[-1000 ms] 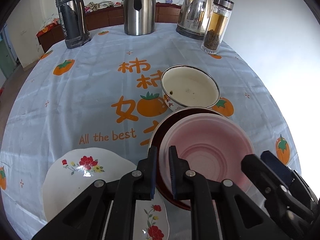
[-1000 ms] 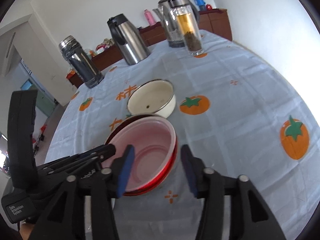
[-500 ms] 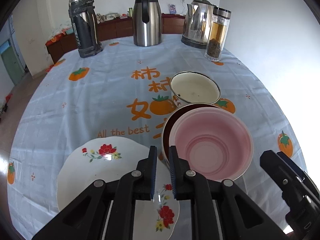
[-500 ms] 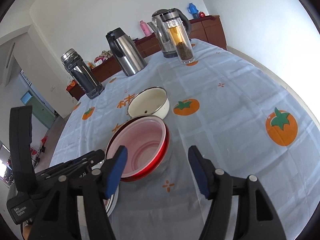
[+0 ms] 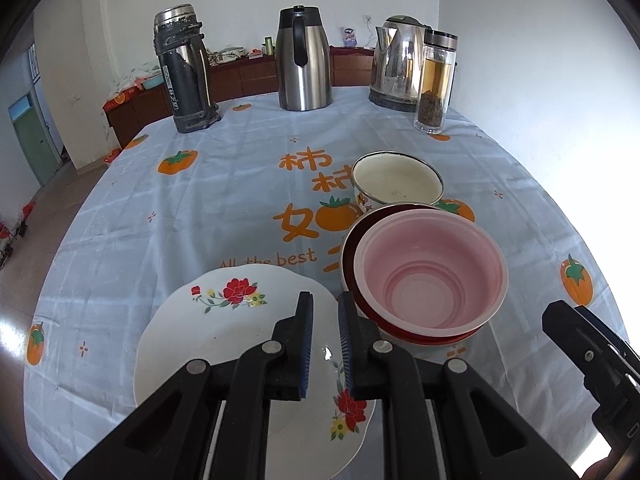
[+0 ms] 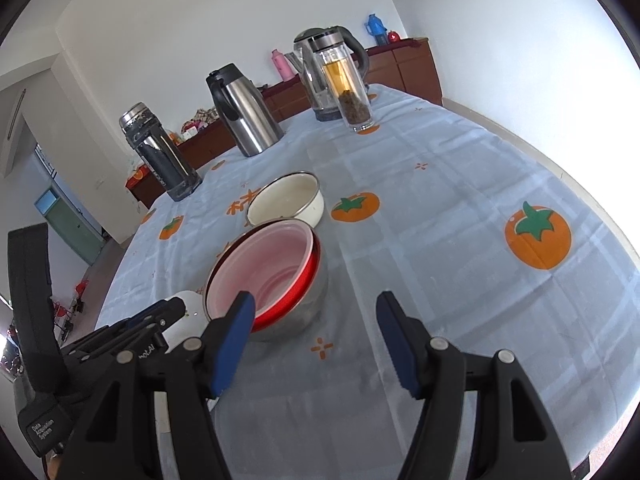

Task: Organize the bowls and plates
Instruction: 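Move both grippers toward the white enamel bowl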

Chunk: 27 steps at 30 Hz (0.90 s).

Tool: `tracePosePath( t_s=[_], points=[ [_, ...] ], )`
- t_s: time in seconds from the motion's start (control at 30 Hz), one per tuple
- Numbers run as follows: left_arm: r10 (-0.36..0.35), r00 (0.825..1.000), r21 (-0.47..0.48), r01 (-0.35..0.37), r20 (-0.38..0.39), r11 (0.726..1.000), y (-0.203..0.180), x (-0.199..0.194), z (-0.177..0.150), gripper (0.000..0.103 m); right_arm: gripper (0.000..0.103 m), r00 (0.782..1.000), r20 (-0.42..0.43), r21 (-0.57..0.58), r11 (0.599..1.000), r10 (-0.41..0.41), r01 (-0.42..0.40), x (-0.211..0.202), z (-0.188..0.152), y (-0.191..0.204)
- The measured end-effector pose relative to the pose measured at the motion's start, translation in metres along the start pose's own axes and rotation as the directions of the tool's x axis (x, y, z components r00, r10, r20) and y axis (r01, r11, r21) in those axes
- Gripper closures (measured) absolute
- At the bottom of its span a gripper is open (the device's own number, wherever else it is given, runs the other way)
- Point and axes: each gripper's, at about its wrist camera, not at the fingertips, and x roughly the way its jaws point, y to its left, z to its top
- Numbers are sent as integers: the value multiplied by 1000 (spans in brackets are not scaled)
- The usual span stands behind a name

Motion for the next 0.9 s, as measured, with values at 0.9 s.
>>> tracePosePath(
  t_s=[0.9],
  points=[
    [39,999,-32,-38,30,999,19,-11,-11,77,49,999,38,-41,999,-20,21,-17,-10,9]
  ],
)
